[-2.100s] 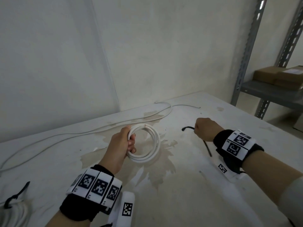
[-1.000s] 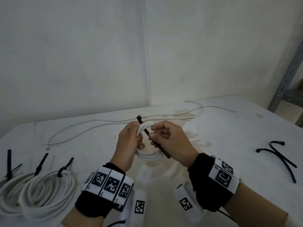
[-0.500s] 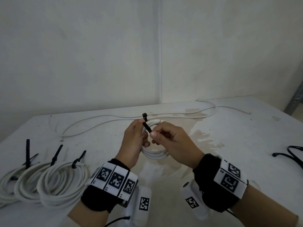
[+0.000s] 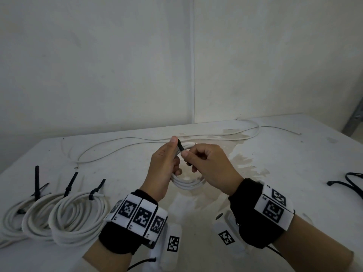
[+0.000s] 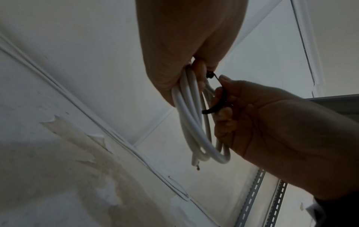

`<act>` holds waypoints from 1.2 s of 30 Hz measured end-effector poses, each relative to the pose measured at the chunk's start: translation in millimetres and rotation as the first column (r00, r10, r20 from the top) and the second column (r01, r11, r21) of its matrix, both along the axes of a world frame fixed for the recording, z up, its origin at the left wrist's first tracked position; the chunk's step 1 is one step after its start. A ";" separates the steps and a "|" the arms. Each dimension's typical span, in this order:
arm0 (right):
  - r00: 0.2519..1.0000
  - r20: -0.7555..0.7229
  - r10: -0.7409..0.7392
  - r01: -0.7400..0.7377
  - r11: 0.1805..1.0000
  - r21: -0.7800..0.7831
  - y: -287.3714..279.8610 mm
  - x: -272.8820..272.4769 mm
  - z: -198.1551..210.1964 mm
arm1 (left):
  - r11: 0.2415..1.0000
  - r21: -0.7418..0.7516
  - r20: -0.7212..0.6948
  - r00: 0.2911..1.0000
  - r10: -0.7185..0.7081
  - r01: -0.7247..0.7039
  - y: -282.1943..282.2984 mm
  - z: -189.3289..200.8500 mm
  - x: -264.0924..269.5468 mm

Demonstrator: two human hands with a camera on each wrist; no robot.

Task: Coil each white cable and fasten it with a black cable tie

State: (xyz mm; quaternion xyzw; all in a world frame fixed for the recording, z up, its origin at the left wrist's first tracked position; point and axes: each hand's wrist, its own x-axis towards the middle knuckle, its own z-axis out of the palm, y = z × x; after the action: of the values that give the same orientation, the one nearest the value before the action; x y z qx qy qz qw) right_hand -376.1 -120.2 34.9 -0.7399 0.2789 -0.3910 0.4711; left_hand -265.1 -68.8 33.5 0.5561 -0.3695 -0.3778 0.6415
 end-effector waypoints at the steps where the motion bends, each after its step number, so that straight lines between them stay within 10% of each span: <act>1: 1.000 -0.005 0.001 -0.001 1.000 0.002 -0.1 -0.3 0.9 | 1.000 0.001 -0.004 1.000 0.003 -0.003 -0.2 -0.1 0.1; 36: 0.981 0.116 -0.154 0.164 0.983 -0.086 12.6 12.8 1.7 | 0.992 -0.103 0.039 0.996 0.081 -0.076 1.8 4.7 -4.1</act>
State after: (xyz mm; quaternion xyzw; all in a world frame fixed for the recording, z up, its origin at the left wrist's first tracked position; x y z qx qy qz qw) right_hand -363.3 -107.6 36.5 -0.7143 0.2920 -0.4799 0.4173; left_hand -269.2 -67.0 38.1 0.5448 -0.3798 -0.3208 0.6753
